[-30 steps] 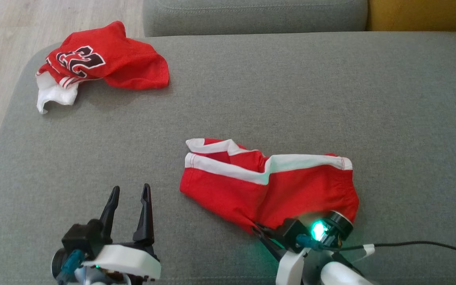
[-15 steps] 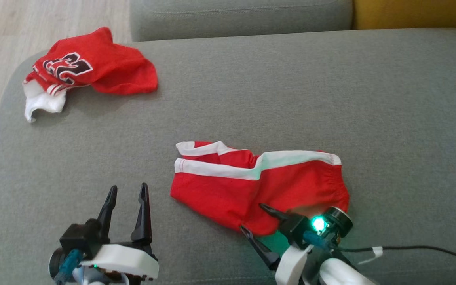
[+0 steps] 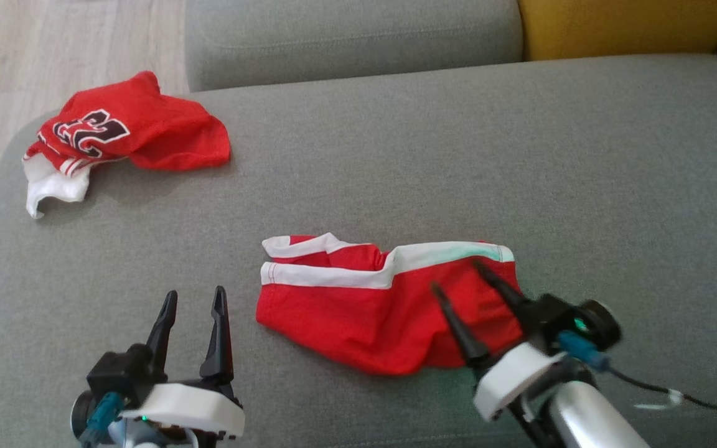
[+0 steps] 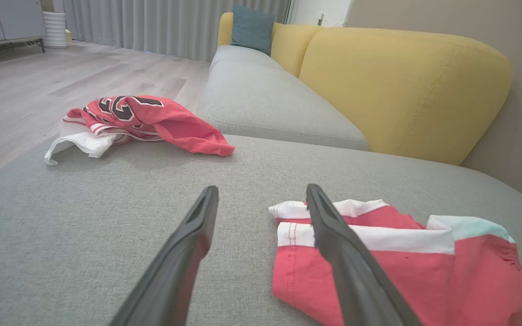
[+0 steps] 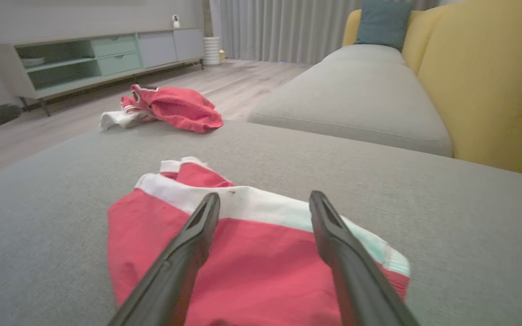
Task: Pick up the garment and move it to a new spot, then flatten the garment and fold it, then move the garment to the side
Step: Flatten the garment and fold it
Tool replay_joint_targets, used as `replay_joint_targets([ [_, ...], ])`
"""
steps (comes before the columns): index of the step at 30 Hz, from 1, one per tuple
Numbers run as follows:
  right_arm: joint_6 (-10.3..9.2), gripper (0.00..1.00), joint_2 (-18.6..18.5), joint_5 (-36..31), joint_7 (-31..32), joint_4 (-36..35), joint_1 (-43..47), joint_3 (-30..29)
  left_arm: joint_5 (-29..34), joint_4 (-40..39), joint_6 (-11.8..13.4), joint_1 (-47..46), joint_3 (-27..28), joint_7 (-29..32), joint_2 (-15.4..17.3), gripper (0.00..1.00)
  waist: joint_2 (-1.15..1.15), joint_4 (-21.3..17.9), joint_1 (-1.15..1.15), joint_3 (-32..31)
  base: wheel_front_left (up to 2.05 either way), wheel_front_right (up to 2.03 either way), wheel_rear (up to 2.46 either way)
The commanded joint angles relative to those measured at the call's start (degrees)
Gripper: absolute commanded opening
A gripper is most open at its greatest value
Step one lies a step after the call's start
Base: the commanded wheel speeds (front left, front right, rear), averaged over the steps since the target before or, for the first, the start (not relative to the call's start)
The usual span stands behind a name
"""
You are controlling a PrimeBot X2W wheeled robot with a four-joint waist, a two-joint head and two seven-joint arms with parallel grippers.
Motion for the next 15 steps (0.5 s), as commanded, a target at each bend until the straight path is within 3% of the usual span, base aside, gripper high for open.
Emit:
replay_joint_targets([
  [1,0.42,1.00,1.0,-0.2,-0.7,-2.1,-0.1,-0.3,0.3,-2.2,0.0,-0.9,1.9,-0.7,-0.1,1.00,0.00,0.2,0.00,-0.5,0.00,0.00,0.00],
  [8,0.42,1.00,2.6,0.1,-2.7,-1.9,0.9,-9.6,0.3,-2.5,0.4,-0.1,2.1,-0.7,-0.1,1.00,0.00,1.2,0.00,-1.6,0.00,0.00,0.00],
  [15,0.42,1.00,2.7,2.3,-4.9,-0.3,0.1,-13.2,0.2,-2.8,0.9,0.9,2.2,-0.7,-0.1,1.00,0.00,1.9,0.00,-2.2,0.00,0.00,0.00],
])
